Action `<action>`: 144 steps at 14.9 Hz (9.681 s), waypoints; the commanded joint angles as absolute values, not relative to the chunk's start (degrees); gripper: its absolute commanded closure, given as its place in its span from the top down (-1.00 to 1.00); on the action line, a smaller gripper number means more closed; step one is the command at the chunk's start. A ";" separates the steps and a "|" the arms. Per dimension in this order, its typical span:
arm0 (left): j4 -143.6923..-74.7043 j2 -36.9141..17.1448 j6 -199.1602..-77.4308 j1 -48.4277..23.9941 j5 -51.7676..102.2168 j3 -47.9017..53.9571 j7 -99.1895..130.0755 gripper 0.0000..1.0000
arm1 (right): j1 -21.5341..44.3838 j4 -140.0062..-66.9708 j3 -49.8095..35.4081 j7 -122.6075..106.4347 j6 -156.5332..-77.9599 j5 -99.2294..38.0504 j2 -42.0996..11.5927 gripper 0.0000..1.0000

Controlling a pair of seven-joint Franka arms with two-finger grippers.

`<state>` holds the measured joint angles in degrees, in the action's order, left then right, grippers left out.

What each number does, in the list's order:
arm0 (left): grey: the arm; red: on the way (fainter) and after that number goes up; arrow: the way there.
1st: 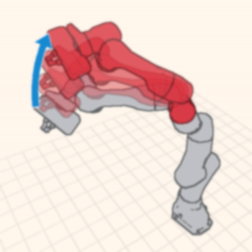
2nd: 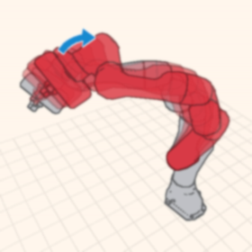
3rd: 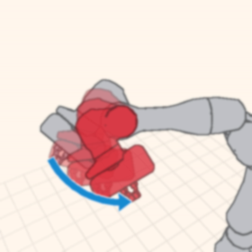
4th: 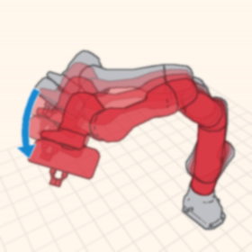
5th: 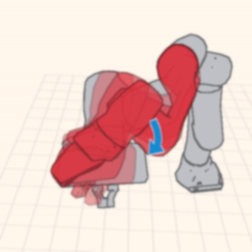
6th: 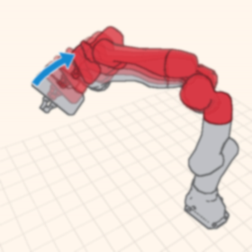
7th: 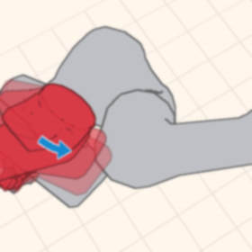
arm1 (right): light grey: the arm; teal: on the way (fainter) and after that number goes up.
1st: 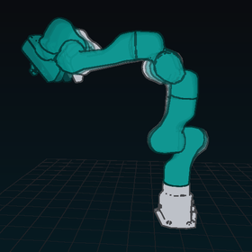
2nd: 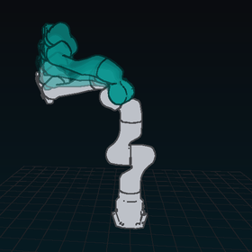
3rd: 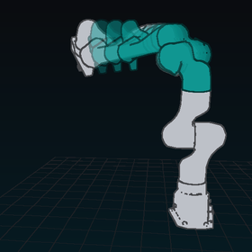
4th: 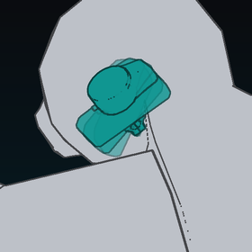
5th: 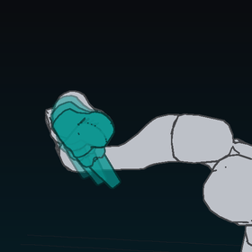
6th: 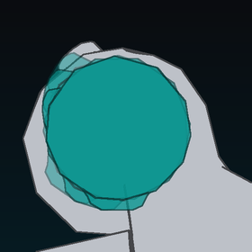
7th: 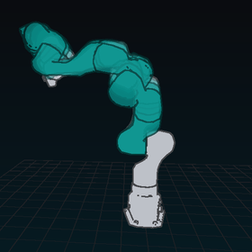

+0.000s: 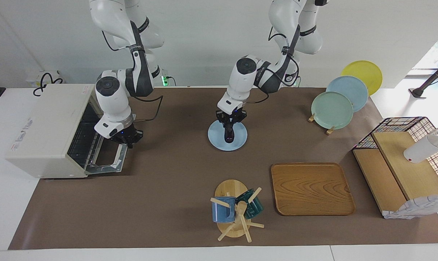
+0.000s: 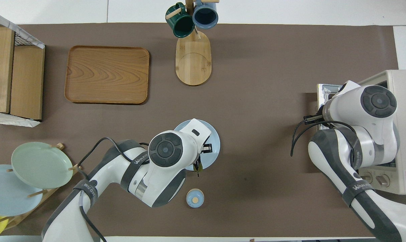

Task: Put eggplant into oven
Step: 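Lower the eggplant onto the plate while the right gripper opens the oven door, then withdraw the left gripper while the right gripper reaches the eggplant, then grasp the eggplant on the plate with the right gripper, then carry the eggplant with the right gripper into the open oven, then lower the eggplant inside the oven and open the right gripper, then pull the right gripper back out of the oven, then push the oven door closed with the right gripper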

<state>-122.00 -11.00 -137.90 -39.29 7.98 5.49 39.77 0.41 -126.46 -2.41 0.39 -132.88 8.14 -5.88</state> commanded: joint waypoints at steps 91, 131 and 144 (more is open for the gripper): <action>-97.21 2.46 -92.46 -2.02 0.88 3.60 -1.58 1.00 | -2.47 -116.99 -4.04 -8.00 -106.61 14.25 -2.28 -0.50; -97.56 3.87 -91.85 -2.11 -1.23 3.60 -1.93 1.00 | -3.60 -115.59 -3.52 -14.66 -112.25 30.76 -3.25 -1.00; -97.38 3.78 -92.20 -2.02 -1.23 3.60 -1.67 1.00 | -6.85 -102.50 -3.87 -20.56 -94.85 11.91 -0.18 -0.95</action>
<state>-96.39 2.72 -92.16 -2.51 -0.06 3.34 -1.20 -5.60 -107.82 -3.36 -18.50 -99.86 17.99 -0.15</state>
